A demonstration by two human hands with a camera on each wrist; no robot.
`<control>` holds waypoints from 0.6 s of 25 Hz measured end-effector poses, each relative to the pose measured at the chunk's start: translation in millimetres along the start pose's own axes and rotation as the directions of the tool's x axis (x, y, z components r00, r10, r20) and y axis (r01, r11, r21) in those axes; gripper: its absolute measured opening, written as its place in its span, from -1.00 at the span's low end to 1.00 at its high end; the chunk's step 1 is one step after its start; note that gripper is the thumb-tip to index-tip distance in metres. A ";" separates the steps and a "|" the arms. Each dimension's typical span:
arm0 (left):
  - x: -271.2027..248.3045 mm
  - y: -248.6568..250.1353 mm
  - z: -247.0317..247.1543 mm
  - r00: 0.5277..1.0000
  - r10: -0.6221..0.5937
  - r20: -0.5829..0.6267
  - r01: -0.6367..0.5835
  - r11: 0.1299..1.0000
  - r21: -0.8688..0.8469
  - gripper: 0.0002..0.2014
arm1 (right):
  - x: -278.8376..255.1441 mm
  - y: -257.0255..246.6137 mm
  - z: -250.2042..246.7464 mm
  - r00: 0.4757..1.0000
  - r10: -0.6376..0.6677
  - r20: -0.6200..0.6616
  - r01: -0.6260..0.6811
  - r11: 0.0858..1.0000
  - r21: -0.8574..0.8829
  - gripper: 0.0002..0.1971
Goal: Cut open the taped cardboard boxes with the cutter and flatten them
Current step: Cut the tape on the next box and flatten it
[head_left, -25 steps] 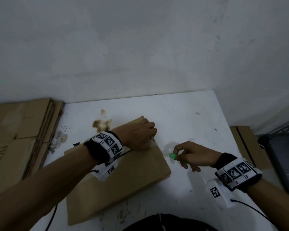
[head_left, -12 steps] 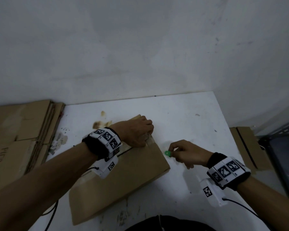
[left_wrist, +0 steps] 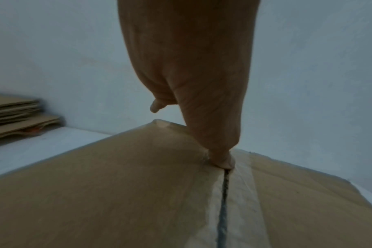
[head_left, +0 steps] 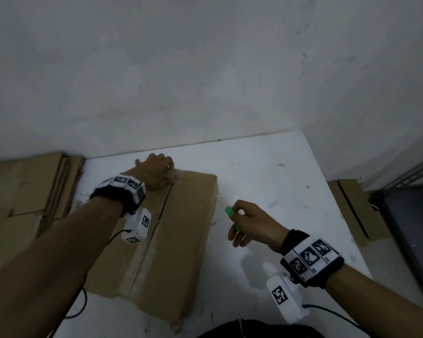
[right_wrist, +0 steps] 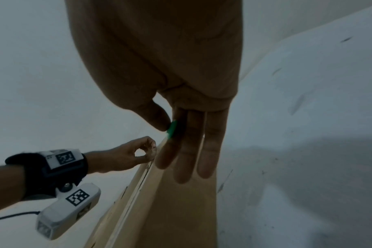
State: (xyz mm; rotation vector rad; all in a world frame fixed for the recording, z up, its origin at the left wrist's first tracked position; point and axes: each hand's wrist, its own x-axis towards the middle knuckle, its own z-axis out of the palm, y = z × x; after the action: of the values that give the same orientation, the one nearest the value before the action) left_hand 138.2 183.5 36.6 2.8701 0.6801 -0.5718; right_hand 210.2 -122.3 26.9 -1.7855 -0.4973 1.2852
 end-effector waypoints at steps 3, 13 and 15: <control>-12.6 -26.9 18.6 0.974 -0.215 -0.069 0.204 0.970 -0.132 -0.63 | 11.0 -2.5 7.5 0.995 0.005 -0.095 -0.006 1.000 -0.006 -0.72; -61.7 -45.7 50.6 0.751 -0.660 -0.009 0.636 0.727 -0.260 -0.28 | 11.8 8.9 19.2 0.841 -0.075 -0.536 0.104 0.994 0.024 -0.74; -70.6 -51.3 49.2 0.778 -0.627 0.050 0.625 0.762 -0.171 -0.17 | 14.6 14.5 16.3 0.777 -0.022 -0.629 0.110 0.989 0.101 -0.77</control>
State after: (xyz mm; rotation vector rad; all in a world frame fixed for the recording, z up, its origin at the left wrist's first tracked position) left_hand 40.1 190.0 16.9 2.4282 1.6311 -0.5248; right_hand 198.9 -113.1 5.2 -1.9253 -0.0858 0.5836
